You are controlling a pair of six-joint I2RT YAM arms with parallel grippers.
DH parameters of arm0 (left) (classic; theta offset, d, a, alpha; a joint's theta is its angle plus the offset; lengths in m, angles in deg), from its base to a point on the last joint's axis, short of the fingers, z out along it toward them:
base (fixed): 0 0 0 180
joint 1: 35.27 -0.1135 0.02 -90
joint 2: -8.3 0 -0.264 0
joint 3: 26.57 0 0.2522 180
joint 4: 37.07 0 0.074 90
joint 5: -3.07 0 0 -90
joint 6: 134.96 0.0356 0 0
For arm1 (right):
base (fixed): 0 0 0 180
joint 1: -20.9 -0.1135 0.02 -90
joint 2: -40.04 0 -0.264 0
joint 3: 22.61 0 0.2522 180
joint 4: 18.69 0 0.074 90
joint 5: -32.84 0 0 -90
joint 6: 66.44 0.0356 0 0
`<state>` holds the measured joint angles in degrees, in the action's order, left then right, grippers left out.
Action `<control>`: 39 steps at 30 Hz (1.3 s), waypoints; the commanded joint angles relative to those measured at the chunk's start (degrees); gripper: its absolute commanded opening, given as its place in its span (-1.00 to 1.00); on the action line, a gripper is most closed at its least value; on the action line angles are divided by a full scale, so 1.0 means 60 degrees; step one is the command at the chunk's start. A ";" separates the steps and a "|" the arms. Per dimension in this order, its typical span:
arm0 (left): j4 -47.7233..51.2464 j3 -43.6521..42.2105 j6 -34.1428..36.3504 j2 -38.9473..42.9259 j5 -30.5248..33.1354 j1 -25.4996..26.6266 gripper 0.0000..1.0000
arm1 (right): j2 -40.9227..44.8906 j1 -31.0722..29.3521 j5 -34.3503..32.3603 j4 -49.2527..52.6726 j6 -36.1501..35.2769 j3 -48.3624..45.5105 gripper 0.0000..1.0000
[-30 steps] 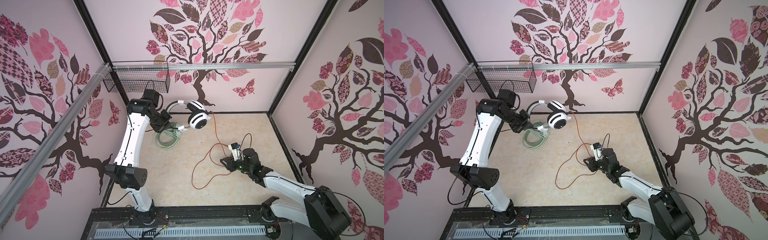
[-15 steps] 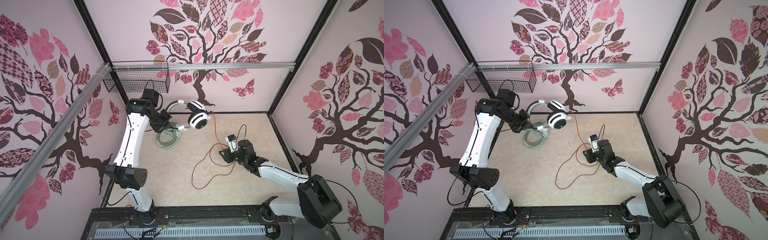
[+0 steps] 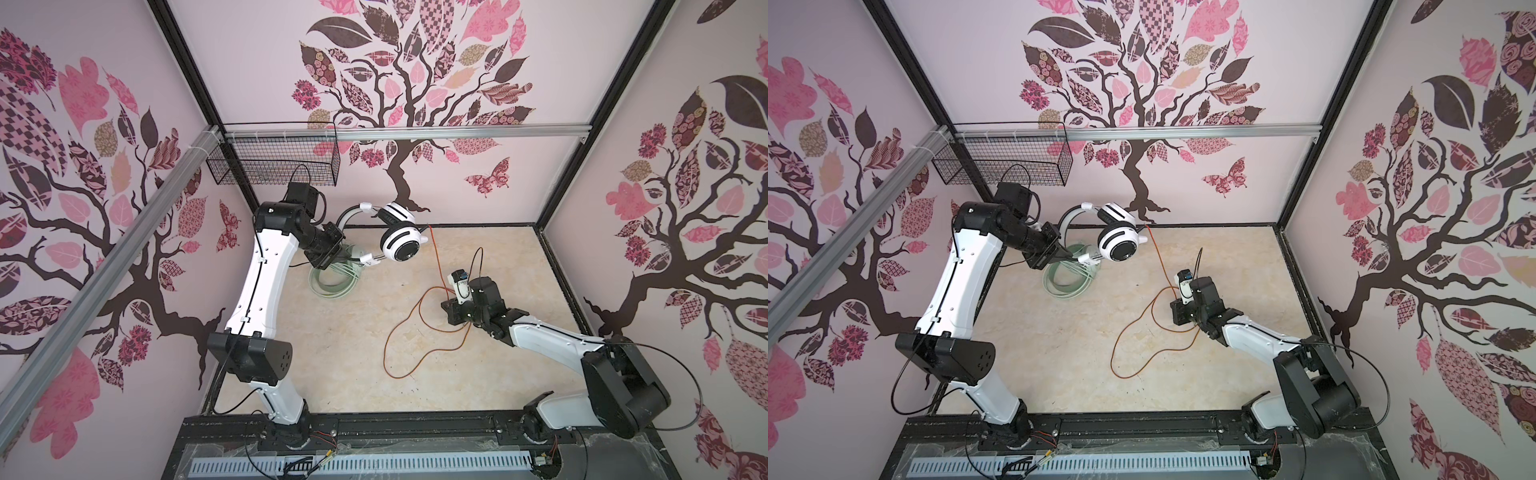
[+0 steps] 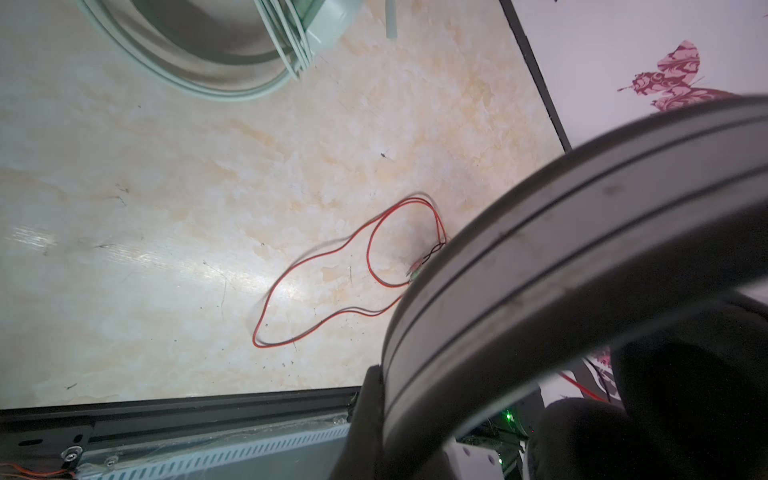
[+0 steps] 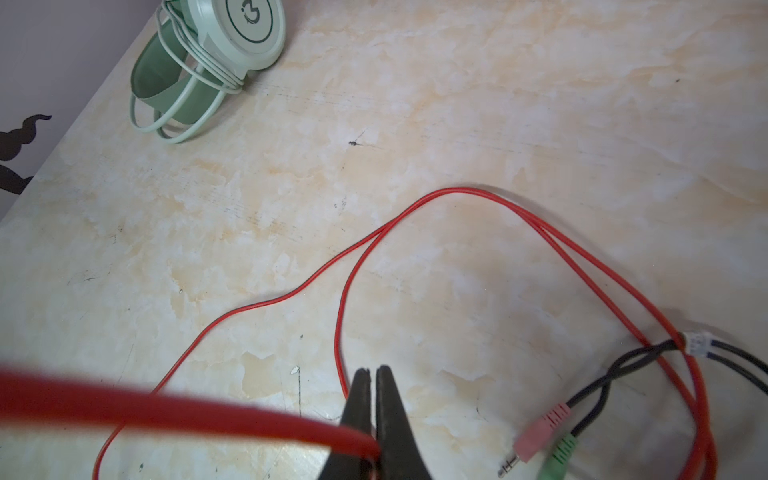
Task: Wrap the headphones
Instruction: 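Pull the red cable up toward the held headphone with the right gripper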
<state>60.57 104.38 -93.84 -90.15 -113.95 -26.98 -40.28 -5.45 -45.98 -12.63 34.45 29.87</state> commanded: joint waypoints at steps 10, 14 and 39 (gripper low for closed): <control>-0.2040 -0.1469 -0.0700 0.0447 -0.2406 0.0290 -1.00 | -0.1474 -0.0728 -0.0035 0.0761 0.0507 0.1838 -1.00; -0.2197 -0.1487 -0.0866 0.0282 -0.2348 0.0514 -1.00 | -0.1614 -0.1369 0.0062 0.0753 0.0761 0.2257 -1.00; -0.1841 -0.1232 -0.1452 -0.0186 0.2477 0.1504 -1.00 | -0.0307 -0.4179 -0.1811 0.3111 0.0972 0.2932 -1.00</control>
<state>48.37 92.31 -103.46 -91.36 -107.48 -19.15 -43.71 -29.84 -53.23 -0.89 42.41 43.51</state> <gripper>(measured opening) 0.061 0.058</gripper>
